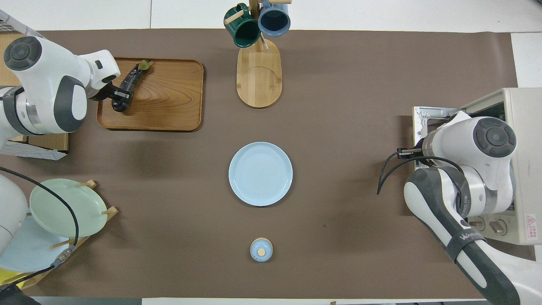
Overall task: Put eggplant into oven
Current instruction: 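Grasp the eggplant with the left gripper while the right gripper opens the oven, then lift the eggplant with the left gripper over the blue plate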
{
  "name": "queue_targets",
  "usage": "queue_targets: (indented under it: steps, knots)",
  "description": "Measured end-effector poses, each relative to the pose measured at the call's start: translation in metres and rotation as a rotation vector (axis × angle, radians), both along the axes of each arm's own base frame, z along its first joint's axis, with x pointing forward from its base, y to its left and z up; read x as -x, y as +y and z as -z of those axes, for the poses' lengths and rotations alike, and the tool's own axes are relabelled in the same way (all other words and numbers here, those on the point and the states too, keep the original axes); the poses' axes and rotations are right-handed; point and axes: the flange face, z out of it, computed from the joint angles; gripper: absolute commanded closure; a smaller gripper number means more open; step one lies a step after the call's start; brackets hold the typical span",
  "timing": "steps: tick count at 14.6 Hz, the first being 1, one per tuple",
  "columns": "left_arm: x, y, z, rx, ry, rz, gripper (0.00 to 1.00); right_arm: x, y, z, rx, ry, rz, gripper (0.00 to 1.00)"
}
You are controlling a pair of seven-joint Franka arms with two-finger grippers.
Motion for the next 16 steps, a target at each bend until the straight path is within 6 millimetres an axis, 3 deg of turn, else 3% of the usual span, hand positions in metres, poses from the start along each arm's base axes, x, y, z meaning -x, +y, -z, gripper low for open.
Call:
queue_targets:
  steps: [2, 4, 6, 9, 11, 14, 16]
  knots:
    - [0.003, -0.003, -0.022, 0.039, 0.019, -0.034, 1.00, -0.001, -0.002, 0.006, -0.013, 0.004, 0.017, 1.00]
    - [0.018, -0.008, -0.063, 0.063, 0.073, -0.082, 1.00, -0.001, -0.003, 0.009, -0.023, 0.007, 0.032, 1.00]
    - [0.039, -0.027, -0.104, 0.067, 0.125, -0.131, 1.00, -0.001, -0.003, 0.009, -0.023, 0.007, 0.032, 1.00]
    - [0.077, -0.092, -0.147, 0.110, 0.184, -0.248, 1.00, -0.003, -0.002, 0.007, -0.024, 0.005, 0.032, 1.00]
    - [0.098, -0.138, -0.162, 0.129, 0.201, -0.285, 1.00, -0.008, 0.000, -0.001, -0.031, 0.020, 0.039, 1.00]
    - [0.131, -0.217, -0.157, 0.132, 0.210, -0.387, 1.00, -0.019, 0.004, -0.028, -0.028, 0.066, 0.037, 1.00]
    - [0.159, -0.266, -0.136, 0.142, 0.188, -0.389, 1.00, -0.027, 0.008, -0.058, -0.025, 0.097, 0.047, 0.75]
